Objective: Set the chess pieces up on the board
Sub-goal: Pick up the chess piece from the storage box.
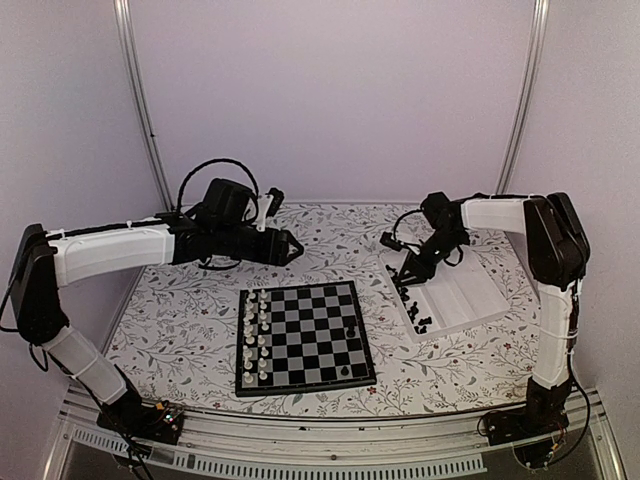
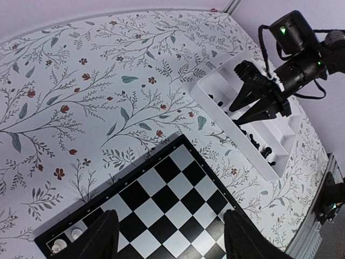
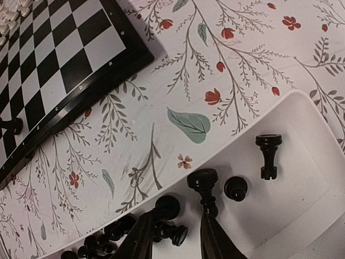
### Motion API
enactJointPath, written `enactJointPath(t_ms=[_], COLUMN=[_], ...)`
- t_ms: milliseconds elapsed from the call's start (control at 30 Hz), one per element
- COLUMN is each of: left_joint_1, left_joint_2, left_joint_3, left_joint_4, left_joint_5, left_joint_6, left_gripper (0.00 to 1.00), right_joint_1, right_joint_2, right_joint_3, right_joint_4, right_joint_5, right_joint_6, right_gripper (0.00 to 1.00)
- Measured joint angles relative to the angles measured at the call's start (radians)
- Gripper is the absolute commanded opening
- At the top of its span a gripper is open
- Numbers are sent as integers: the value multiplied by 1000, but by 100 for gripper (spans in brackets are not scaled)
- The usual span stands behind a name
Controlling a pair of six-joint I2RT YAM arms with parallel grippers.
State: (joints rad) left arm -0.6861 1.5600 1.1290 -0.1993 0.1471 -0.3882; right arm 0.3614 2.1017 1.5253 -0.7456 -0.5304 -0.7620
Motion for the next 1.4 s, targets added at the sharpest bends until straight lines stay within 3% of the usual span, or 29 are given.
enactJointPath(t_ms=[500,1167,1300,1400], left_joint_1=[-1,-1,-1,-1], left_joint_2=[0,0,0,0], left_joint_3=[-1,-1,-1,-1], left_joint_4=[0,-10,-17,-25], left_joint_5=[2,-2,-4,-6], left_joint_6=[-6,-10,-10,-9], left_gripper=[68,68,68,68], right_joint_1=[11,62,87,98], right_joint_2=[0,0,0,0], right_joint_3=[5,51,51,52], right_joint_4=[-68,-116,-107,-108], right_joint_5=[-25,142,162,172], right_joint_6=[-47,-418,-448,-463], right_gripper=[36,38,34,26])
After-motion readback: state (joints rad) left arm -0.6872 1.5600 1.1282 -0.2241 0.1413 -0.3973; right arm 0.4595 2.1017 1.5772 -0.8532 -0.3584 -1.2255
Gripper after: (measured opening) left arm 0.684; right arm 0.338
